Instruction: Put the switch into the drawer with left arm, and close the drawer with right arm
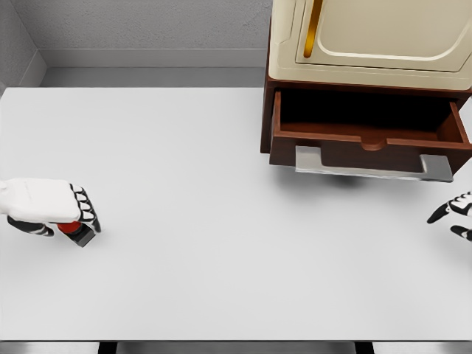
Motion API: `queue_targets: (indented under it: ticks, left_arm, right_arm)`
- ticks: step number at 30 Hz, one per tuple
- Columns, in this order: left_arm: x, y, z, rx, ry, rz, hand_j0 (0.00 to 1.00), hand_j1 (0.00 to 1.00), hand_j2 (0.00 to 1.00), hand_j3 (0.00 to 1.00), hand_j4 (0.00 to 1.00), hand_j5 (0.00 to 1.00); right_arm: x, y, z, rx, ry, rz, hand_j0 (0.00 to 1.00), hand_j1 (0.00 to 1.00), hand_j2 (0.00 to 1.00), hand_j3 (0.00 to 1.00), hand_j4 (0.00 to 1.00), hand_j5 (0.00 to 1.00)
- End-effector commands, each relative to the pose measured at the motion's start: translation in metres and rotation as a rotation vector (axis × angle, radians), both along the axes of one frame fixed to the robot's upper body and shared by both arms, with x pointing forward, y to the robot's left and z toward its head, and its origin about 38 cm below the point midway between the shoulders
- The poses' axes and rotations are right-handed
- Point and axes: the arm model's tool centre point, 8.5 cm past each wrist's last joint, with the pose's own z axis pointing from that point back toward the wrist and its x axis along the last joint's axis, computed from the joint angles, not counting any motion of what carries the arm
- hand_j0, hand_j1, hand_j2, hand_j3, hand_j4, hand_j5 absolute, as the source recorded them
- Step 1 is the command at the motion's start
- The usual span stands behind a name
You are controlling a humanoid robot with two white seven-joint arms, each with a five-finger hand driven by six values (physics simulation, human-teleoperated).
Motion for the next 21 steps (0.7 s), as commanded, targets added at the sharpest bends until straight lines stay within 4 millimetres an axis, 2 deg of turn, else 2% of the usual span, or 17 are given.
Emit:
queue_targets:
  ticks: [1,4,10,11,14,19,21]
  left_arm:
    - [0.0,0.001,0.001,0.001,-0.001,0.005,0.74,0.74,0.74,0.74,0.74,0.74]
    - [0.0,0.002,0.0,0.005,0.001,0.004,0.73,0.73,0.73,0.73,0.73,0.73]
    - [0.0,0.0,-0.001,0.003,0.001,0.0,0.63,0.63,0.63,0.63,0.63,0.63]
    - [0.0,0.0,-0.001,0.003,0.001,0.0,0.58,0.58,0.58,0.58,0.58,0.58]
    - [0.0,-0.001,-0.001,0.001,0.001,-0.002,0.54,0.54,0.54,0.54,0.54,0.54]
    - [0.0,-0.002,-0.001,0.0,0.0,-0.004,0.39,0.39,0.39,0.39,0.39,0.39]
    - [0.0,-0.003,-0.002,-0.002,0.0,-0.006,0.36,0.36,0.36,0.36,0.36,0.36]
  right_arm:
    - [0.0,0.001,0.0,0.006,0.004,0.002,0.56,0.56,0.56,0.56,0.56,0.56]
    - [0.0,0.0,0.001,0.004,-0.001,-0.001,0.56,0.56,0.56,0.56,0.56,0.56]
    - [0.0,-0.002,0.003,0.001,-0.002,-0.005,0.57,0.57,0.57,0.57,0.57,0.57]
    - [-0.001,-0.005,0.006,-0.002,-0.012,-0.016,0.58,0.58,0.58,0.58,0.58,0.58]
    - [-0.002,-0.008,0.011,-0.006,-0.007,-0.011,0.58,0.58,0.58,0.58,0.58,0.58]
    - [-0.009,-0.016,0.009,-0.017,0.008,-0.034,0.58,0.58,0.58,0.58,0.58,0.58]
    - [-0.011,-0.015,0.007,-0.016,0.018,-0.032,0.6,0.6,0.6,0.6,0.6,0.6]
